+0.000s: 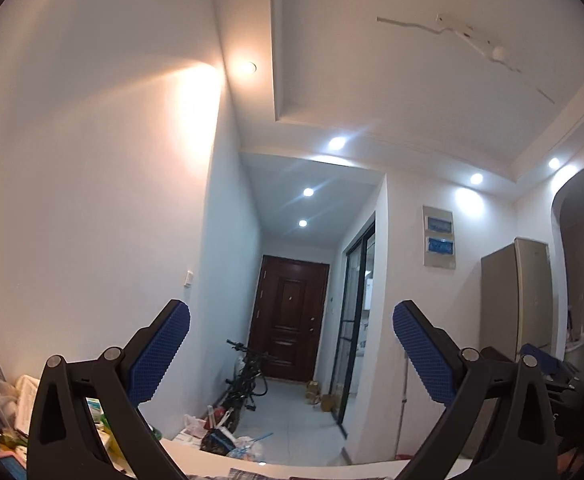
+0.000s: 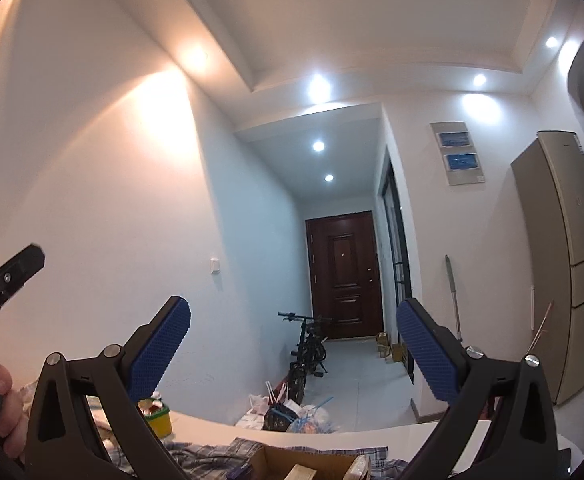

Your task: Organize objects

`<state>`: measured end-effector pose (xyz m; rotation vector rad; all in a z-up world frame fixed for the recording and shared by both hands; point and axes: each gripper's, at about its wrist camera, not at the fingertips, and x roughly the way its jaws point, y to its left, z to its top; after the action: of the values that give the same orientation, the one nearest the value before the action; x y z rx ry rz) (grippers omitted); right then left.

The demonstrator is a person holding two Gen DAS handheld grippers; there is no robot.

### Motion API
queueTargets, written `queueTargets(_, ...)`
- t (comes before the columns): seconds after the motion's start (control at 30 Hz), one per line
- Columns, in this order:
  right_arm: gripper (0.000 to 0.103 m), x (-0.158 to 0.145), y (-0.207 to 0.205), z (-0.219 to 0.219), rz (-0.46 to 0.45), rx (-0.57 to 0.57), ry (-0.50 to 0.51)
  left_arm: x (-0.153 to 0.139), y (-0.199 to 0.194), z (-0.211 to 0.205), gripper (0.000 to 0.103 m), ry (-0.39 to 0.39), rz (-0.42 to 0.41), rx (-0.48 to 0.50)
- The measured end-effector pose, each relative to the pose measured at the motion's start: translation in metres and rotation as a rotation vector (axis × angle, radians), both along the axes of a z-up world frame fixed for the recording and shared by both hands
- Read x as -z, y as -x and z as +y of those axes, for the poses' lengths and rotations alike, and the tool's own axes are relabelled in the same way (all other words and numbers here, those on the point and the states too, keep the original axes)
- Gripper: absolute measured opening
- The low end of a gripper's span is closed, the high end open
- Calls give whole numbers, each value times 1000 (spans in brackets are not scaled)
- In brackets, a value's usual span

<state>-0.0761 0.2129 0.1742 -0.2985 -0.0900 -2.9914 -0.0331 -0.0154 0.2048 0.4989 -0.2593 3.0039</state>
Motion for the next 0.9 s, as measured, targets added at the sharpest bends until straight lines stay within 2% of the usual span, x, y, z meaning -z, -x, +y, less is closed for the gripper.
queueTargets(0.1, 103, -5, -8, -1, 12, 15, -13, -5, 9, -1, 103, -46, -50, 39)
queueTargets(0.17, 103, -11, -14, 2, 16, 9, -8, -9, 15, 1, 103, -53, -72, 31)
queueTargets(0.33, 103, -18, -29, 14, -1, 22, 10, -10, 1, -1, 103, -4, -62, -35)
queueTargets(0.5, 103, -14, -32, 21, -58, 34, 21, -5, 0, -2, 103, 39, -168, -8)
queueTargets(0.6, 103, -7, -34, 20, -92, -2, 26, 1, -4, 1, 103, 60, -193, 21)
queueTargets(0.77, 103, 9, -36, 15, -138, 0, 3, 12, -11, 9, 103, 93, -207, 22)
queueTargets(0.9, 103, 26, -35, 12, -189, -9, 0, 29, -6, 14, 103, 151, -265, 27)
